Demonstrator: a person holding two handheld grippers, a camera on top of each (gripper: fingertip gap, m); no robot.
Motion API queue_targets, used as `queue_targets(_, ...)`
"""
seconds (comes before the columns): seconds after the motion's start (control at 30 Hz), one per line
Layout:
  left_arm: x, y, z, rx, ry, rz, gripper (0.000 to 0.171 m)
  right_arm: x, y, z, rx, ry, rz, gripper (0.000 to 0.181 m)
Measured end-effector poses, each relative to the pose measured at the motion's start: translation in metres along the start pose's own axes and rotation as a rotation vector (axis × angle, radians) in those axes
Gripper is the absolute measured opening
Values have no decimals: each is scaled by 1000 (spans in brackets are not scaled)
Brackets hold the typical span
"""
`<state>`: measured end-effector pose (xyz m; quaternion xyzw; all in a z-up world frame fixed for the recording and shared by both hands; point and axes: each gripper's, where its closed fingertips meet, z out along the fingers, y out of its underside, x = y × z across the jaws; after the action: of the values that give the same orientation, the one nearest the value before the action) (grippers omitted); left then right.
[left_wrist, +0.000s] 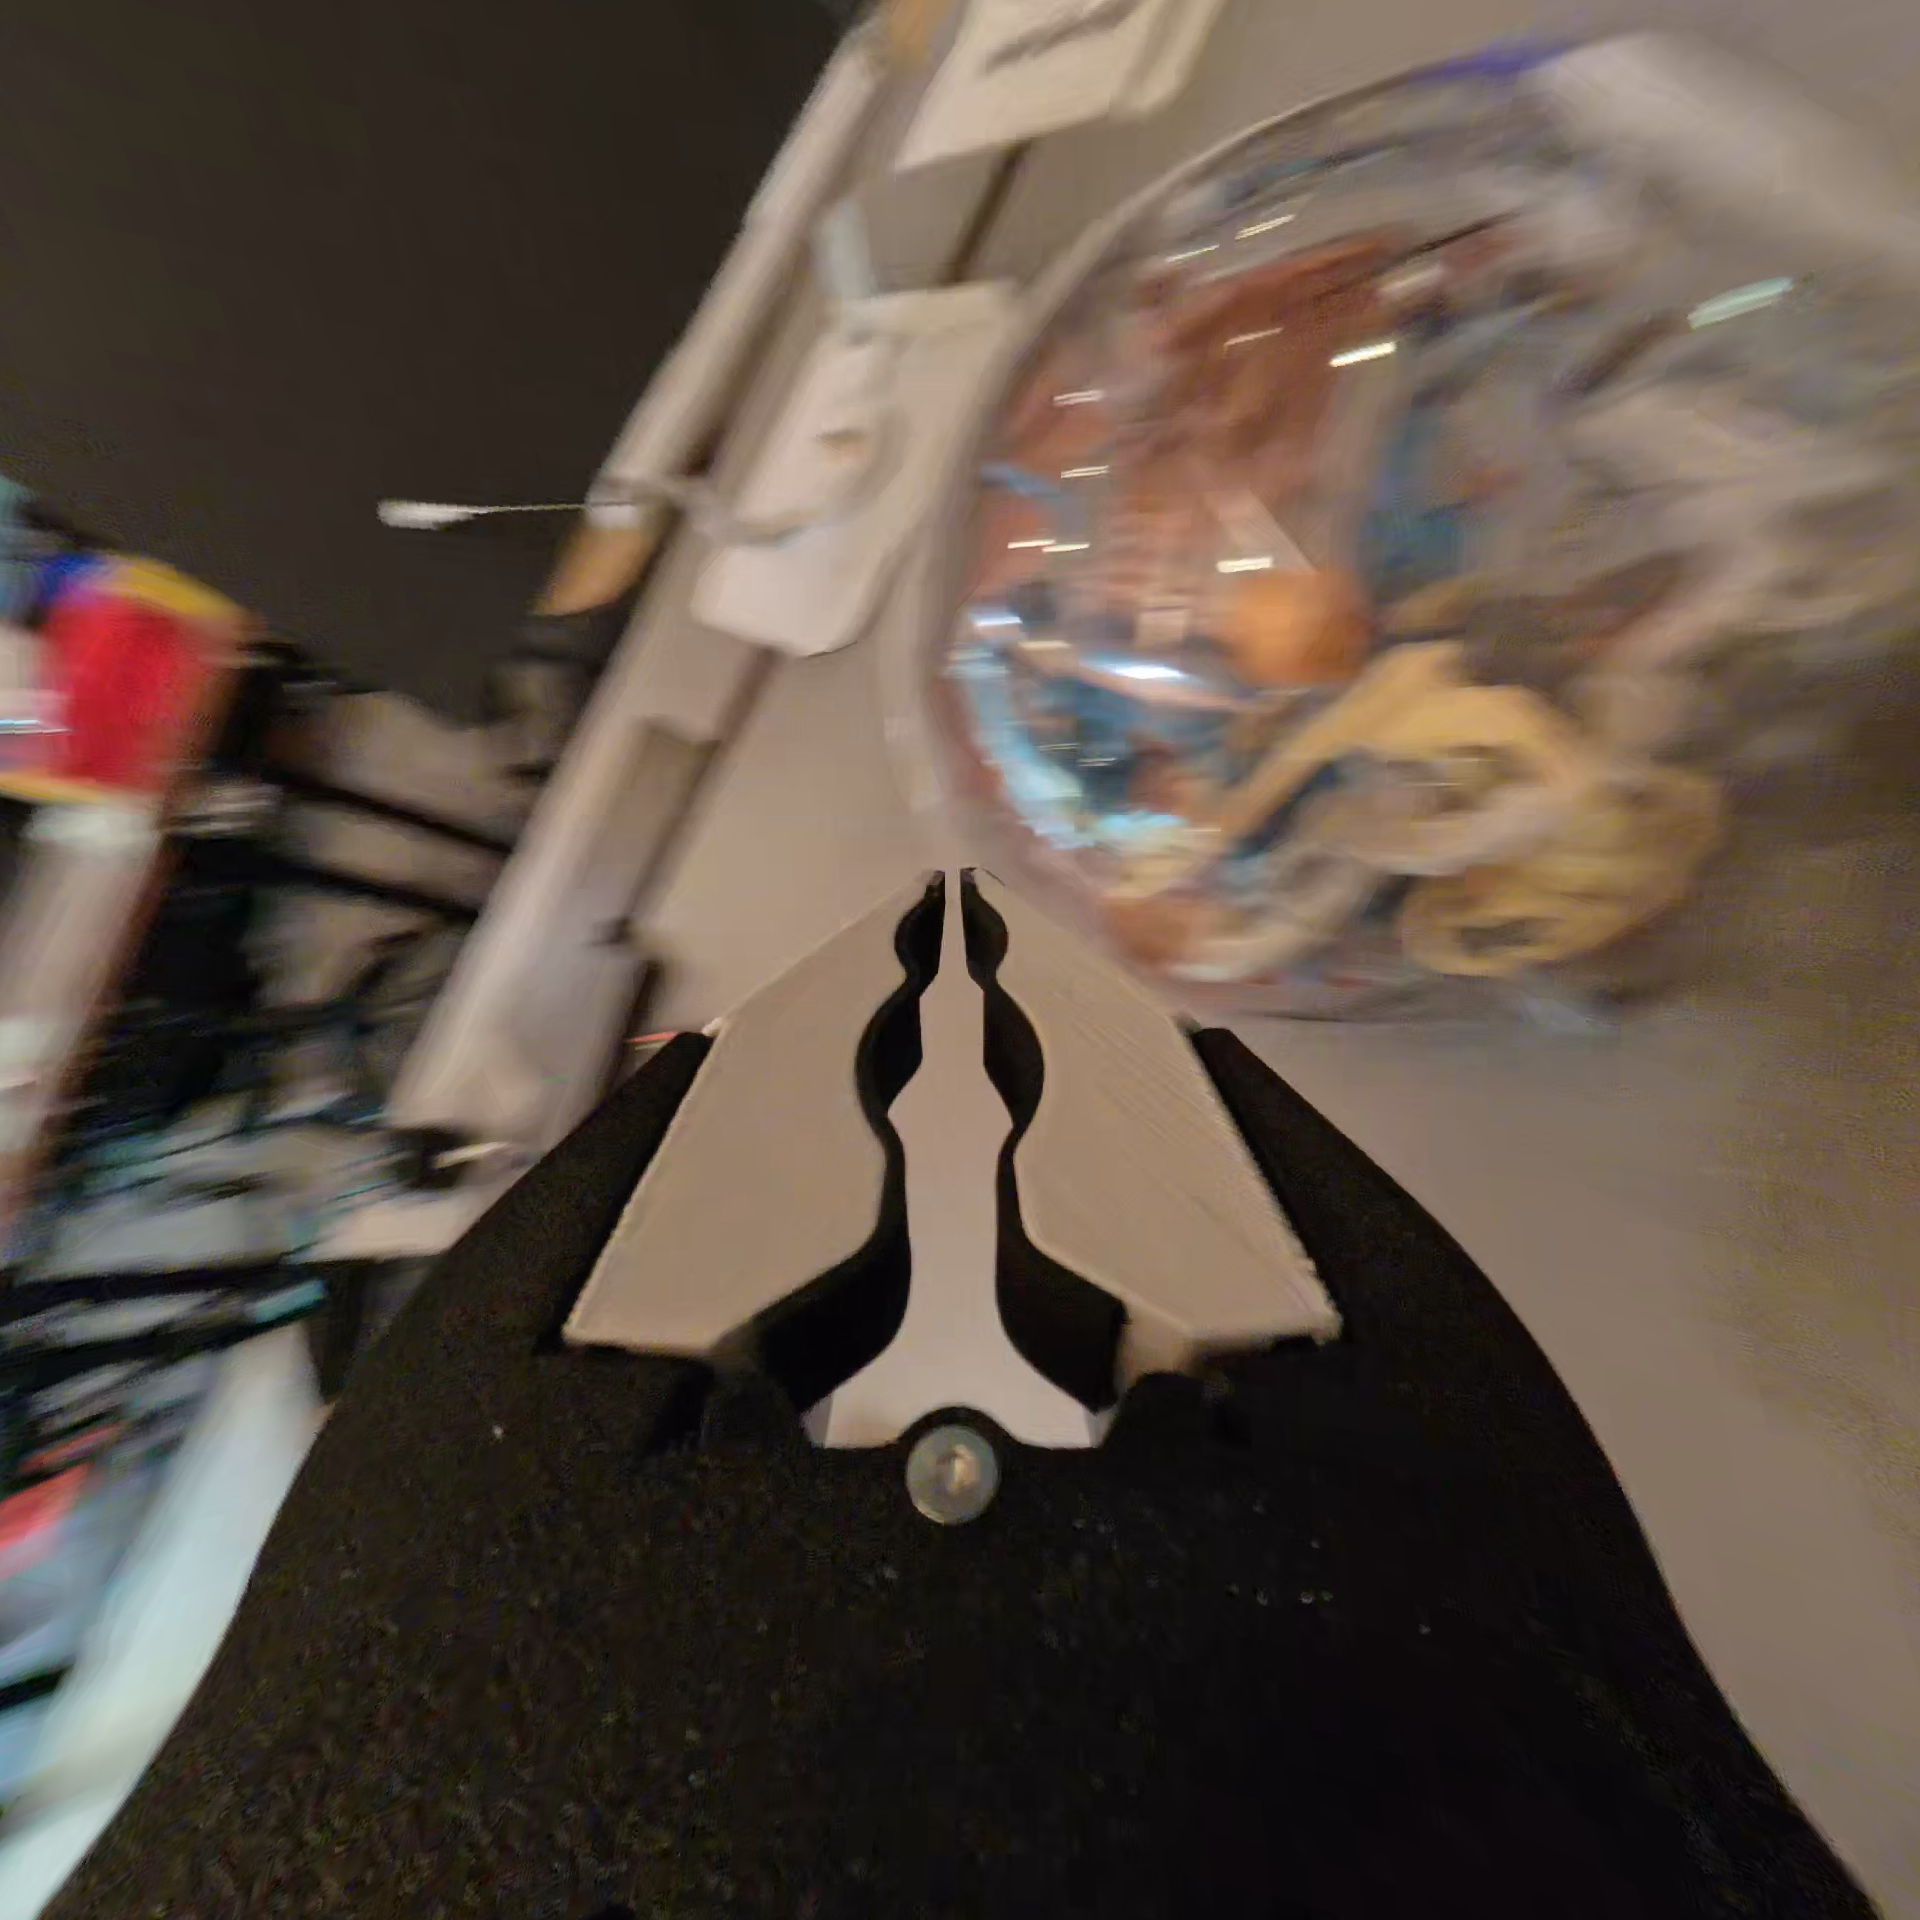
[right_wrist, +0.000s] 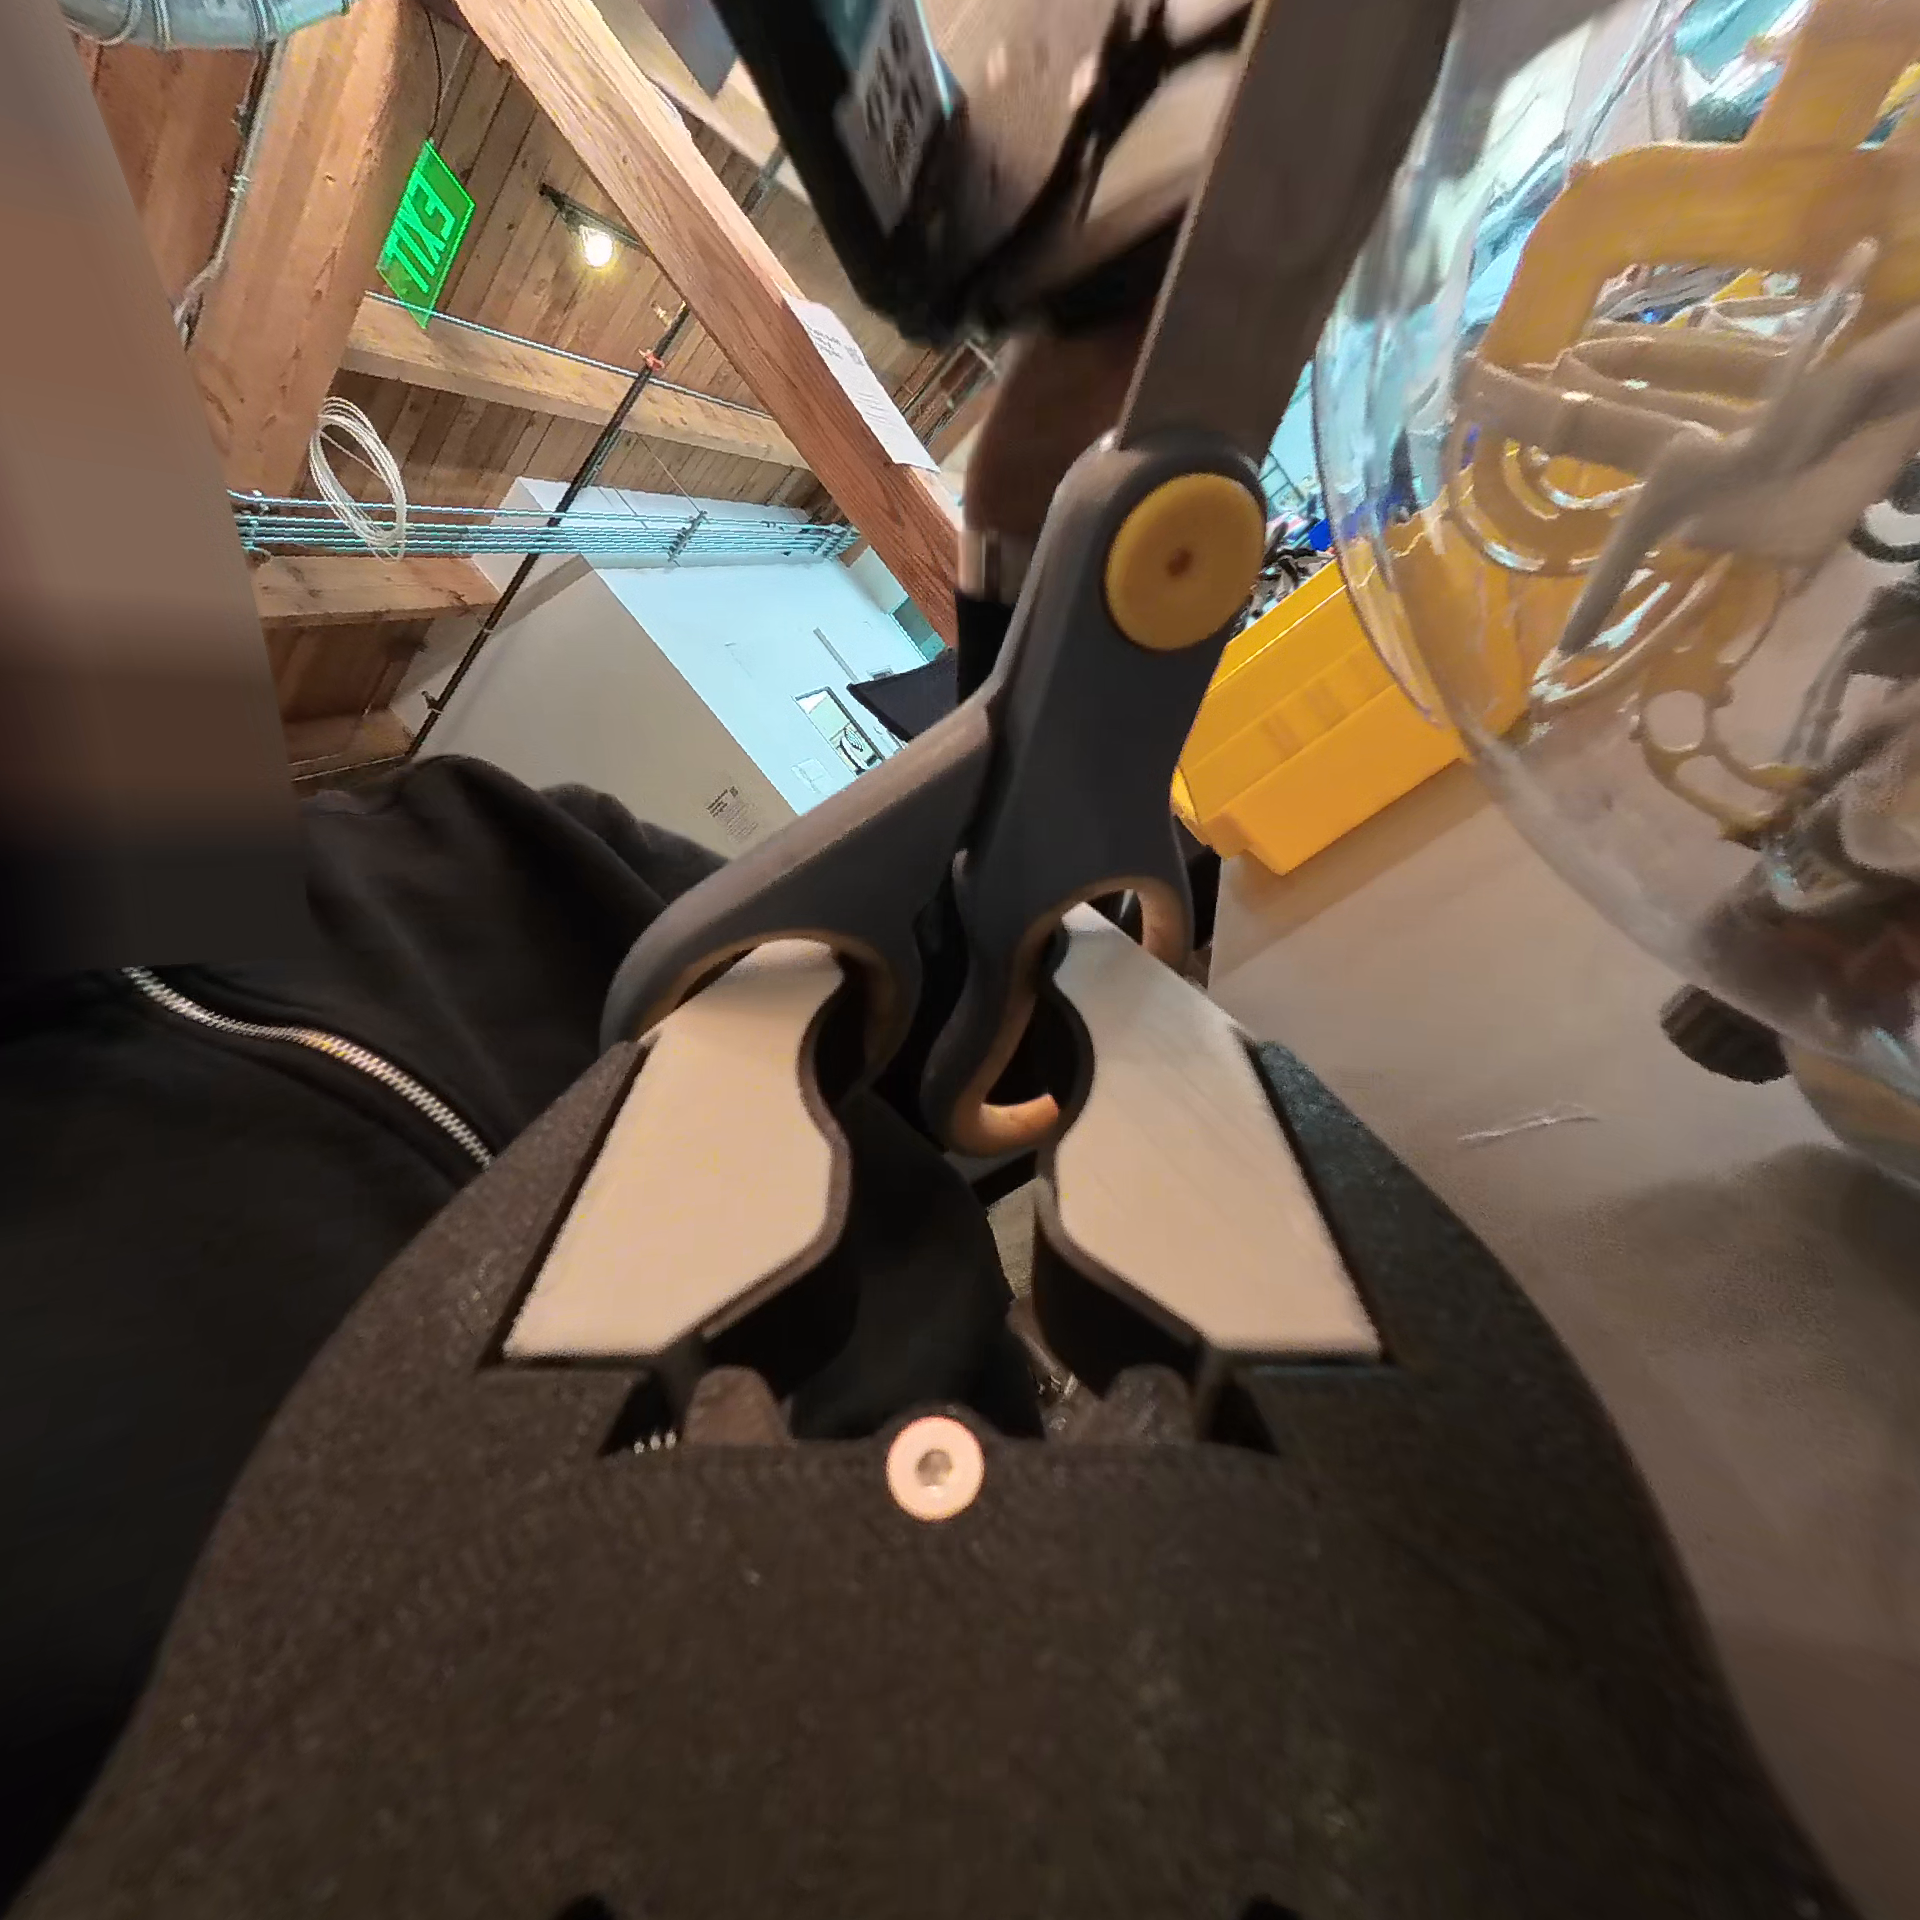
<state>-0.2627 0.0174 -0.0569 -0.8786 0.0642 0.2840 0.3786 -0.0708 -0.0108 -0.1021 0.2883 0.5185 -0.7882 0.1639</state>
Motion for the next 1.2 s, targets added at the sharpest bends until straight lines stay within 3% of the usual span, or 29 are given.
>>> queue_targets(0.1, 56, -3, -15, 218, 201, -198, 2, 0, 0, 0, 2, -2, -1, 26)
queue_targets(0.13, 67, -5, -19, 280, 223, -233, 5, 0, 0, 0, 4, -2, 1, 26)
queue_targets(0.2, 81, -8, -27, 380, 248, -294, 30, 0, -1, -1, 8, -5, 4, 26)
queue_targets(0.27, 88, -14, -32, 432, 251, -323, 34, 0, -1, 0, 6, -4, 2, 26)
queue_targets(0.43, 101, -12, -27, 396, 323, -441, 38, -2, 2, 1, -6, -2, -10, 26)
queue_targets(0.57, 85, -18, -41, 518, 469, -693, 39, -7, 0, -2, 14, -28, -10, 26)
queue_targets(0.63, 76, -14, -46, 565, 465, -767, 39, -9, -3, -4, 33, -41, -8, 26)
queue_targets(0.73, 85, 4, -36, 515, 413, -796, 39, -12, -5, -7, 51, -62, -3, 26)
queue_targets(0.9, 116, -7, -33, 564, 597, -870, 40, -13, -2, -5, 33, -69, 3, 26)
queue_targets(1.2, 127, 2, -18, 493, 602, -860, 40, -15, 2, -4, 12, -71, -3, 26)
